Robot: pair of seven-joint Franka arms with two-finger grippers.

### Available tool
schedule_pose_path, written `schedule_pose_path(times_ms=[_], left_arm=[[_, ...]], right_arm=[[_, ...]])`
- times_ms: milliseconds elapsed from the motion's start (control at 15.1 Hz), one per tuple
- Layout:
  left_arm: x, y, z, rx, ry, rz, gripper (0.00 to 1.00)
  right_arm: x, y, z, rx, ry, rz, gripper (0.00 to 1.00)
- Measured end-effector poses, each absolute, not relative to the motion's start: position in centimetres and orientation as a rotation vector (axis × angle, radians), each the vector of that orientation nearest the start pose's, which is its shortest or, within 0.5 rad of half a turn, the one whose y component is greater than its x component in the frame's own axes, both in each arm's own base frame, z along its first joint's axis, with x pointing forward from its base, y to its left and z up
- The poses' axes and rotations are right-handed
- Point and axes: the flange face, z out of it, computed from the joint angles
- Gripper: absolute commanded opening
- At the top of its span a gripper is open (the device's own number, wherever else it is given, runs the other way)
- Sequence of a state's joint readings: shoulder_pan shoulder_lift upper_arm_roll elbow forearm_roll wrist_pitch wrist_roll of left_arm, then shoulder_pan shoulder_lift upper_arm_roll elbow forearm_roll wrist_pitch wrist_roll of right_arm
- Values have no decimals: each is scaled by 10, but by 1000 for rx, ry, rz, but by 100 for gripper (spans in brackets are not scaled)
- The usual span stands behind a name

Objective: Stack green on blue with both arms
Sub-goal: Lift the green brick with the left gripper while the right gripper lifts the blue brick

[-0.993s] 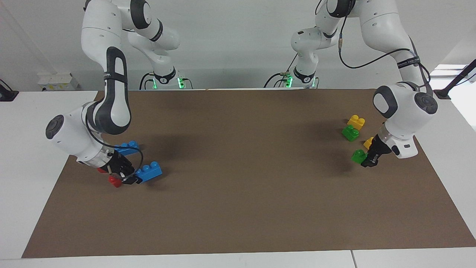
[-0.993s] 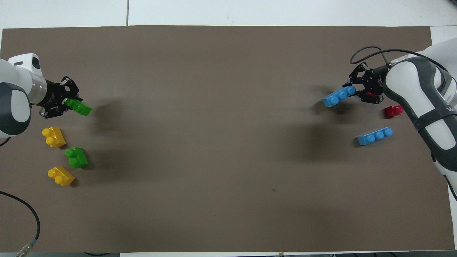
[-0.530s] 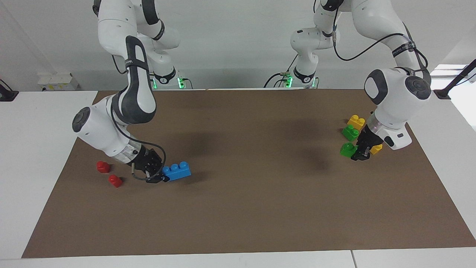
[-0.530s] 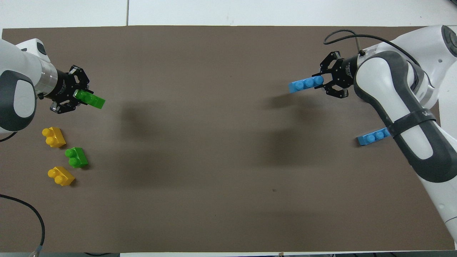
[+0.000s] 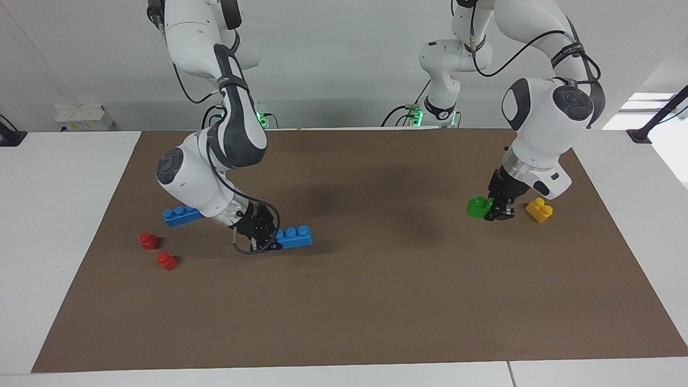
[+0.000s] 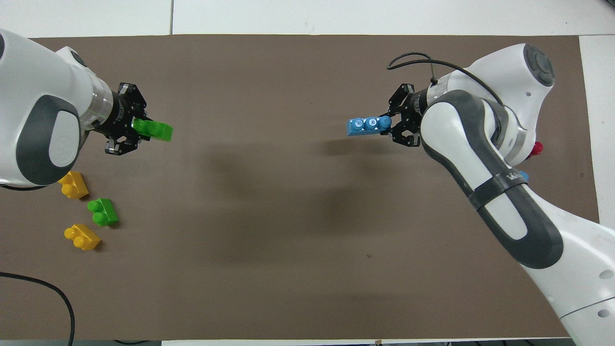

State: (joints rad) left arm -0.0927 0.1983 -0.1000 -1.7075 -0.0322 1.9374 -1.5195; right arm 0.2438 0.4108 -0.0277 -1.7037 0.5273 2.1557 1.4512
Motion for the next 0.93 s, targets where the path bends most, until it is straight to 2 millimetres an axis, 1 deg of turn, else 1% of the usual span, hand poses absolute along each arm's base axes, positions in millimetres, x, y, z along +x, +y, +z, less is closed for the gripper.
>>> schedule_pose_path(times_ms=[132,265,530,596,927], left_arm=[[607,-142,474,-2462,-2037,35,0],[601,-165,474,-2428,-2072,36,0],[584,-218,474,-2390,-2110,36,0],[579,-232,474,-2383,-2121,36,0],[547,-308,469,-2352,-2192,-29,0]], right_arm=[[636,186,347,-2027,1934,404,0],[624,202,334,-2039,1945,409,0],[602,234,318,-2026,1992,415,0],[599,238,316,-2024,2000,415,0],[586,238,294,-2001,2029,361,0]])
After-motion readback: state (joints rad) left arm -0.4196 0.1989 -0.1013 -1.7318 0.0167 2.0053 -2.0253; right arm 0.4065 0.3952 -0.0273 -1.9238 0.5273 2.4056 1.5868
